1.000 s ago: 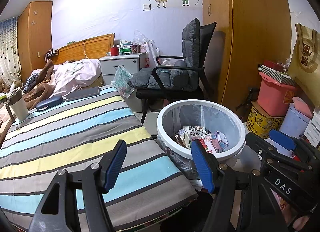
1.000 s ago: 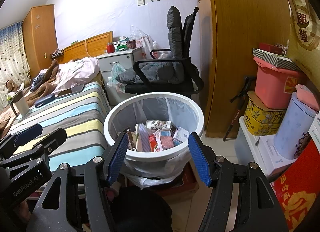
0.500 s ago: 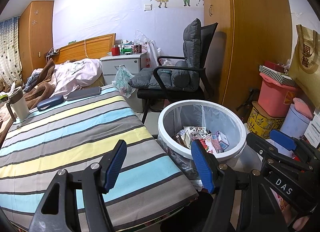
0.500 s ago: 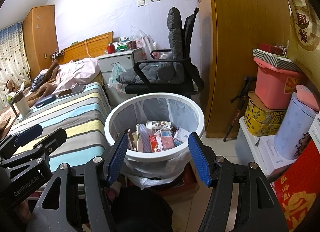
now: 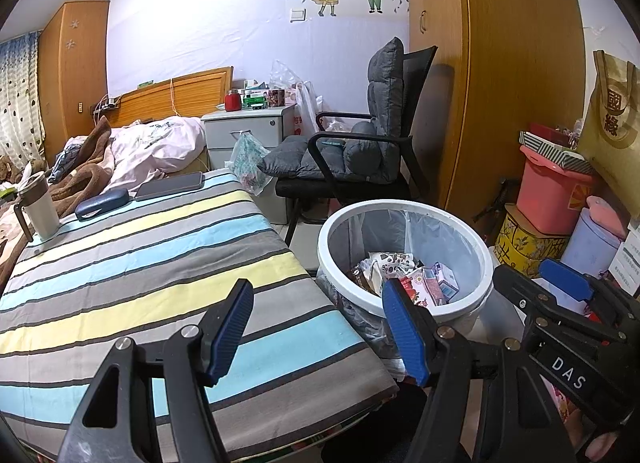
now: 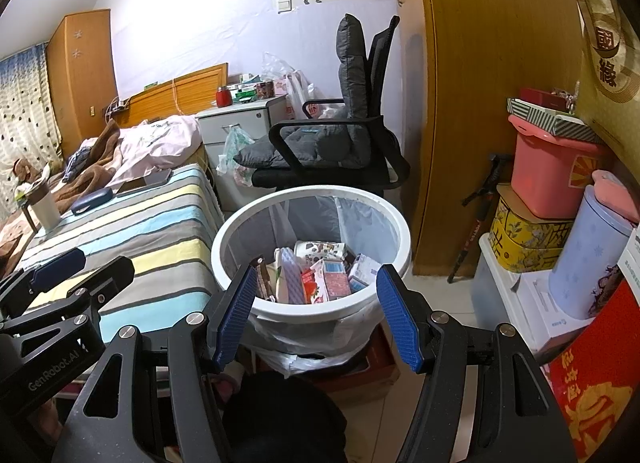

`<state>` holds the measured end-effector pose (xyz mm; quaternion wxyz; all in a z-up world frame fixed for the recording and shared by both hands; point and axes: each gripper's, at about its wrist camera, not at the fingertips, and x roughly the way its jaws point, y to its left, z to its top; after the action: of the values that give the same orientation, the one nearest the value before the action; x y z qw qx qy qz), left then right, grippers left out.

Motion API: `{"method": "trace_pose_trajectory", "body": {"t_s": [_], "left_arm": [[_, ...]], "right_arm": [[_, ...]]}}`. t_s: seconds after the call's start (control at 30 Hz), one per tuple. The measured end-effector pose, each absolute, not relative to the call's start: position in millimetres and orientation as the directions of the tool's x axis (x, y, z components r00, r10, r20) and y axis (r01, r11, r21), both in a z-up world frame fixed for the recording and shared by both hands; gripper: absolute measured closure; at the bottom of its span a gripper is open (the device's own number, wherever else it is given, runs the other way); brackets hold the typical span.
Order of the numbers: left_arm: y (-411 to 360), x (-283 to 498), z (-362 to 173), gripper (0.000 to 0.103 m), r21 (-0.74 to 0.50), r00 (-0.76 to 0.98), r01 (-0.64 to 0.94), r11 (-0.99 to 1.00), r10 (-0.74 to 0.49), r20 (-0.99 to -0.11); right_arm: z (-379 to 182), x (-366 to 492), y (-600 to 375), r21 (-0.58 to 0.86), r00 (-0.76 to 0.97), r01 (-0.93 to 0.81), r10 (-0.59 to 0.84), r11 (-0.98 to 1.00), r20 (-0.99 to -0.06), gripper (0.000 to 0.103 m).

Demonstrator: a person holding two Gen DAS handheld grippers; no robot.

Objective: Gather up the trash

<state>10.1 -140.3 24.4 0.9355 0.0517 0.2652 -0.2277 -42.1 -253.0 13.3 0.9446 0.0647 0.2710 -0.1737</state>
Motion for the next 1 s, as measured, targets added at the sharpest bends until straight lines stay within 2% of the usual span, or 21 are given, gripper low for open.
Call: {"method": "trace_pose_trajectory", "body": {"t_s": [1.0], "left_arm": [[-142.3, 9.2, 24.3, 0.034, -0.034, 0.757, 0.446, 0.894, -0.398, -0.518]], "right_arm": [[14.0, -41.8, -251.0, 0.032, 0.791, 0.364, -0.291, 0.931, -0.537, 0.039]]}}
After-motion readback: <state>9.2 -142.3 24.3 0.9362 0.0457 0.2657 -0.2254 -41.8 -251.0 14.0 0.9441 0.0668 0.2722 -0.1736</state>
